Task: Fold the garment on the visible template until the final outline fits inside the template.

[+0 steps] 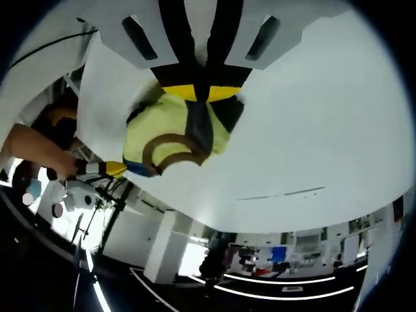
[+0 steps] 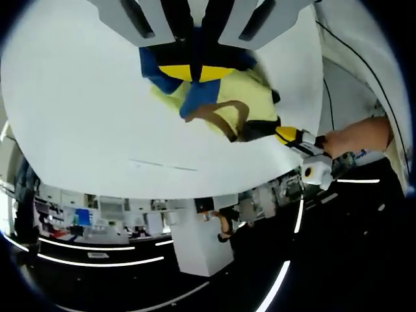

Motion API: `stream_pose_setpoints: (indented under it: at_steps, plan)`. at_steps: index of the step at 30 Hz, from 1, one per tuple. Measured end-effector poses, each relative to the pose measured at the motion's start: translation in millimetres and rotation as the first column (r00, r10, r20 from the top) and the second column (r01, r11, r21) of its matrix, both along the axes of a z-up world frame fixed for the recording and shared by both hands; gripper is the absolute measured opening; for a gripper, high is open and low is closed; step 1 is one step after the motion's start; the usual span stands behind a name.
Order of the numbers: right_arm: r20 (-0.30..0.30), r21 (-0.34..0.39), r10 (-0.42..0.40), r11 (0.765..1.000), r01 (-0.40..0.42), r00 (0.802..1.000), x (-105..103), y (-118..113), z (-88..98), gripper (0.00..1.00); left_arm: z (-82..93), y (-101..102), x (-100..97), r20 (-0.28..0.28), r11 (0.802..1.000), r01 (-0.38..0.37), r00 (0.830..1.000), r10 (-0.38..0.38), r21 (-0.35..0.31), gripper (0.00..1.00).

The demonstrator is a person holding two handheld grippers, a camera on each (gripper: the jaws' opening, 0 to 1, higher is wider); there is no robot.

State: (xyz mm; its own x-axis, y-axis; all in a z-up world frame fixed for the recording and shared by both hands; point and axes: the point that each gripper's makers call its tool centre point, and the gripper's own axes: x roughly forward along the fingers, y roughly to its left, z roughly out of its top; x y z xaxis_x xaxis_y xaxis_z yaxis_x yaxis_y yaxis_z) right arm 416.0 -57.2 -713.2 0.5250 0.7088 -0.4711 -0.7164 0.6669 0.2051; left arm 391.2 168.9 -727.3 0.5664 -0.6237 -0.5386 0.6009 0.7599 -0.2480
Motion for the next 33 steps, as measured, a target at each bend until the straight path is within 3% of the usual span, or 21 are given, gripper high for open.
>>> stream_pose_setpoints:
  at_steps: [10,17,33]
  plan:
    - [0.097,0.005,-0.017,1.000,0.017,0.995,17.9,-4.9,39.6,0.00,51.4,-2.2,25.5,0.146,1.000,-0.021,0.989,0.022,-0.011,0.01]
    - [0.145,0.006,-0.034,0.999,0.033,0.989,42.1,-7.5,60.1,0.00,77.6,-1.9,52.2,0.215,0.999,-0.031,0.976,0.029,0.009,0.01]
    - [0.193,0.004,-0.034,0.999,0.034,0.981,99.2,-4.2,79.2,0.00,105.8,-0.2,113.4,0.302,0.997,-0.073,0.952,0.060,0.031,0.01]
